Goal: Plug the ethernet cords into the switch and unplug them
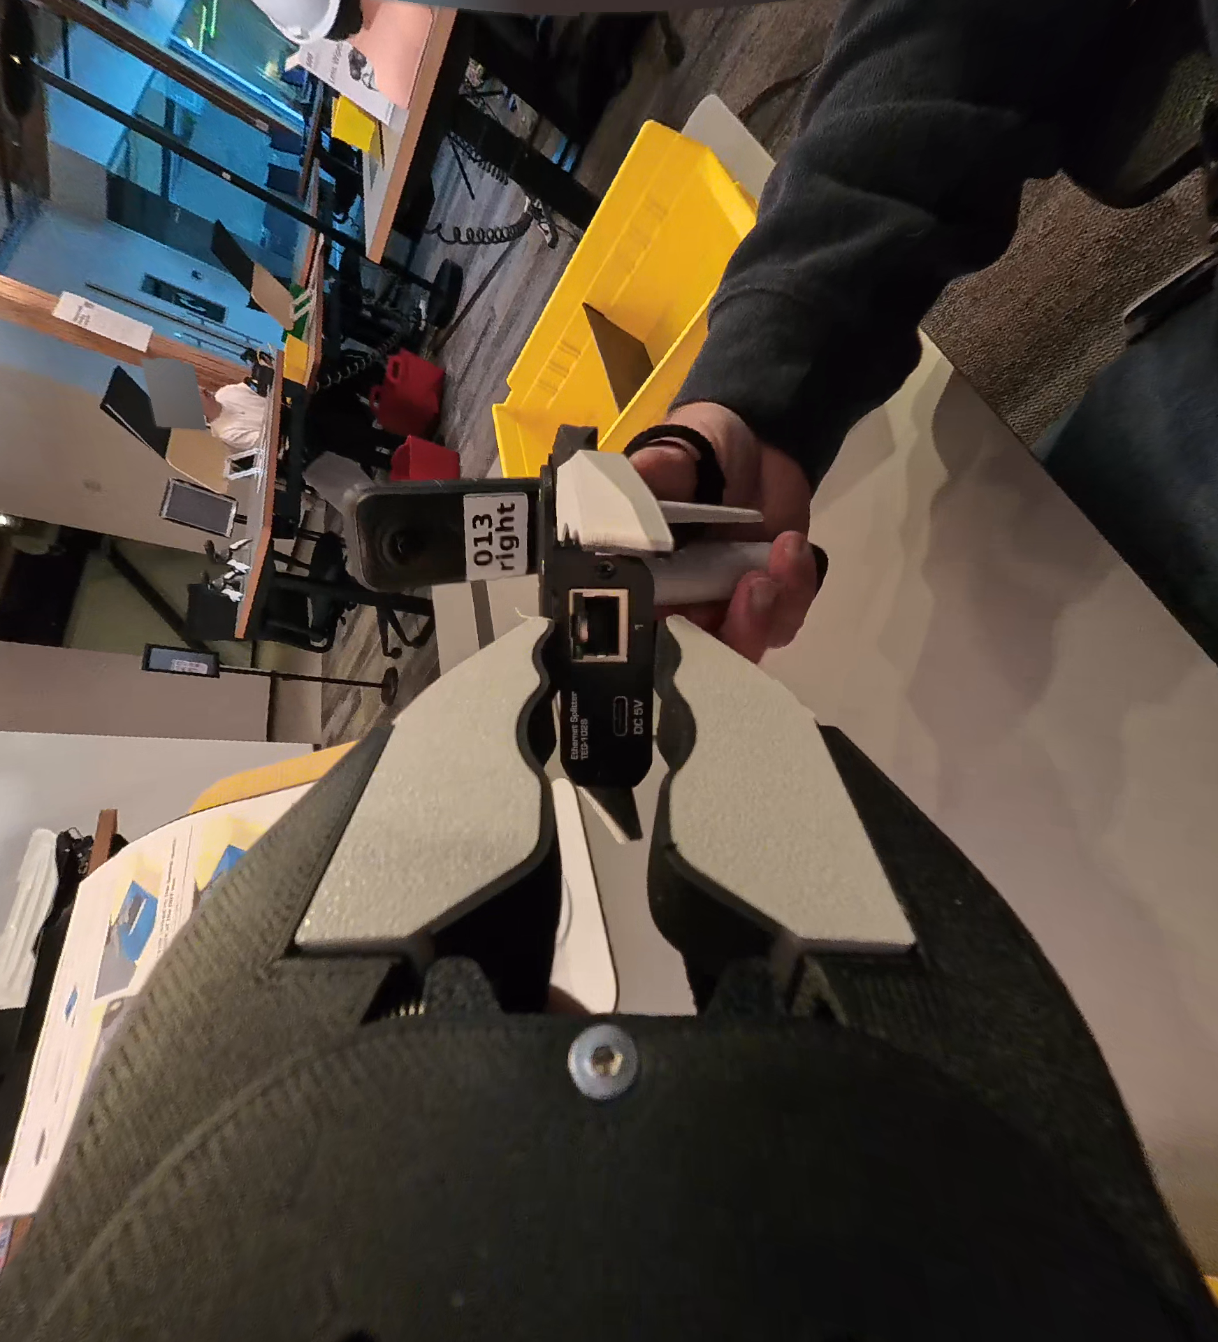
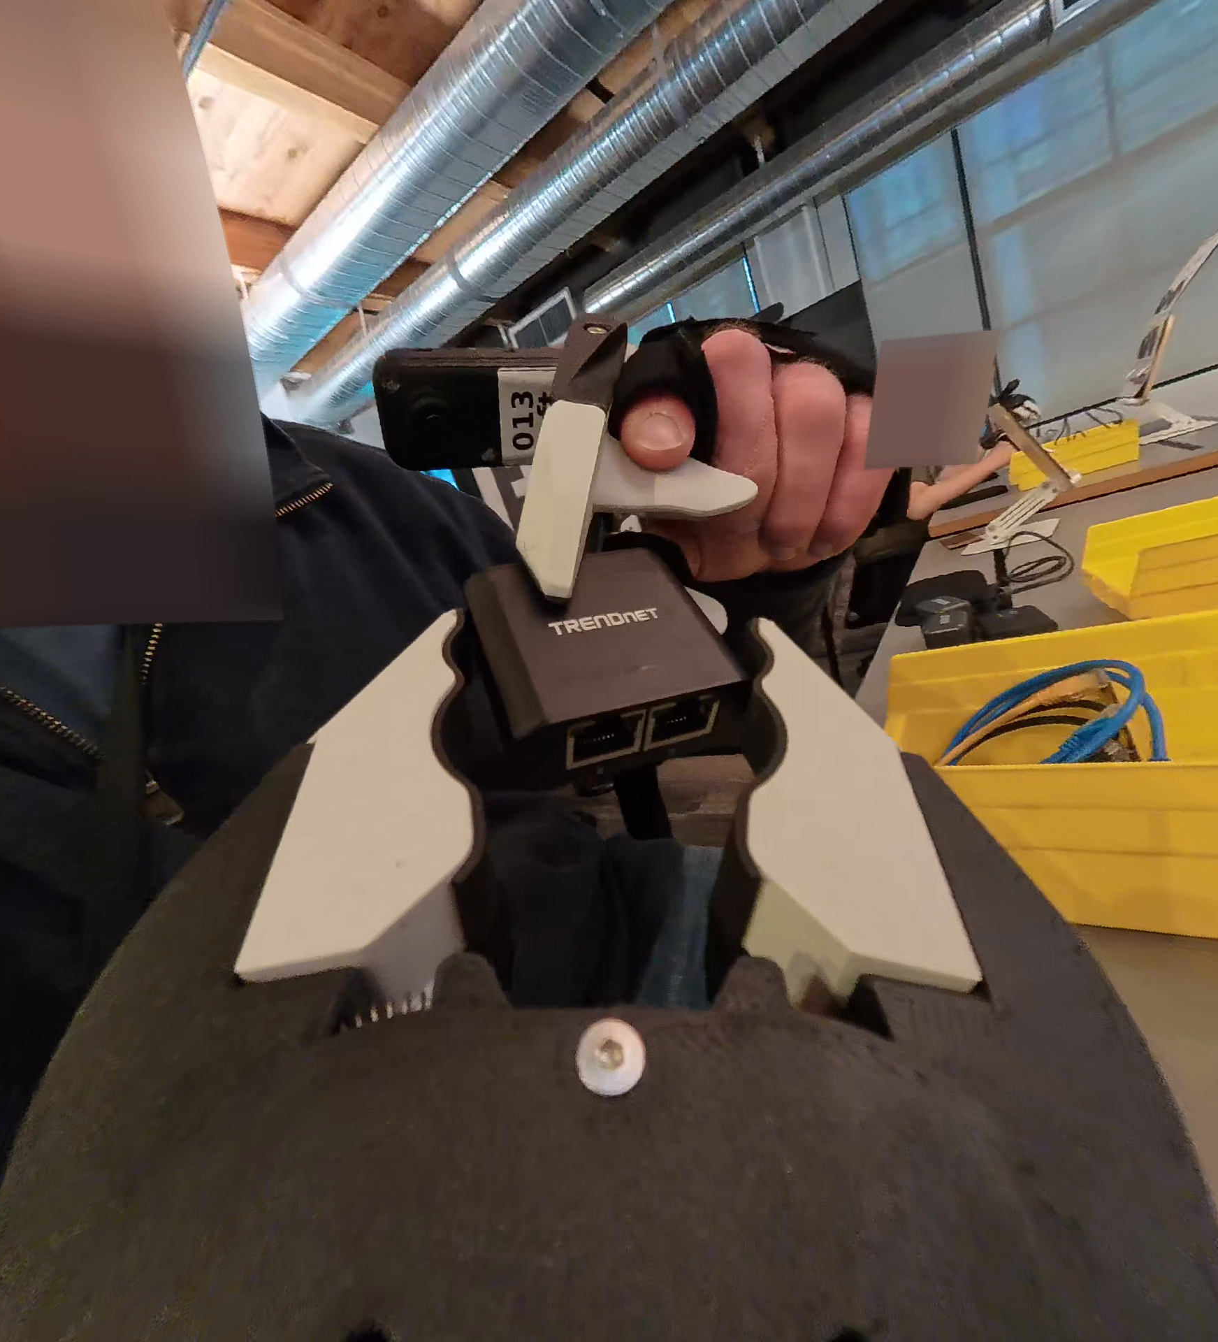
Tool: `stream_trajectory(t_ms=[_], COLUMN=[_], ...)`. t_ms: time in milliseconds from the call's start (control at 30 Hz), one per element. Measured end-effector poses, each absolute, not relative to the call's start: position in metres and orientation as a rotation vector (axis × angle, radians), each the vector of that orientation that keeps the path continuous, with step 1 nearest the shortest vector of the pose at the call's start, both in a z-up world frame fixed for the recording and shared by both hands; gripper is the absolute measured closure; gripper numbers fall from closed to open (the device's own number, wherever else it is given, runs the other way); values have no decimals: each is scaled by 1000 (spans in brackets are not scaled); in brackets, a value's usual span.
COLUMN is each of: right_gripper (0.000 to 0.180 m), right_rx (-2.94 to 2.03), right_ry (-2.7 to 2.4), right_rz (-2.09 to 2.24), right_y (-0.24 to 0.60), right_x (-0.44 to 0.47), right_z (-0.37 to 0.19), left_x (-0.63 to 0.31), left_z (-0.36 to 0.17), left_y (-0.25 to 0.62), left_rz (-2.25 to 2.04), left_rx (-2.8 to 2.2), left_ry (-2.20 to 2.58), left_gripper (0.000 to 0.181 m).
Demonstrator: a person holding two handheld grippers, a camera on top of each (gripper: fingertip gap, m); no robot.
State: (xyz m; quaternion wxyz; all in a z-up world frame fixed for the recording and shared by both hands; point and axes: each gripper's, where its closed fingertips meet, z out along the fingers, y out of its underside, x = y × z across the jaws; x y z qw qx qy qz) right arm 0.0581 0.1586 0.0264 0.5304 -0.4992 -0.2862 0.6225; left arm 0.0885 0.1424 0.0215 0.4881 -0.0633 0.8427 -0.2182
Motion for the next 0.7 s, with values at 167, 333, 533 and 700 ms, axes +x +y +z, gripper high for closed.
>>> stream_trajectory(t_ms=[167, 333, 533, 700], right_gripper=[107, 94, 107, 107], right_rx=[-1238, -1169, -1086, -1119], right_ry=[-667, -644, -706, -712], right_rz=[1424, 1554, 1609, 1567], right_y=[165, 154, 142, 143], right_x=[61, 62, 54, 53], right_z=[22, 35, 44, 39], left_x=[91, 88, 88, 88], left_z=[18, 24, 29, 26], left_y=[149, 142, 131, 133], left_rz=[-524, -537, -562, -570], left_rx=[-183, -141, -86, -98], left_ry=[2035, 2021, 2005, 1997], left_gripper=[157, 157, 157, 157])
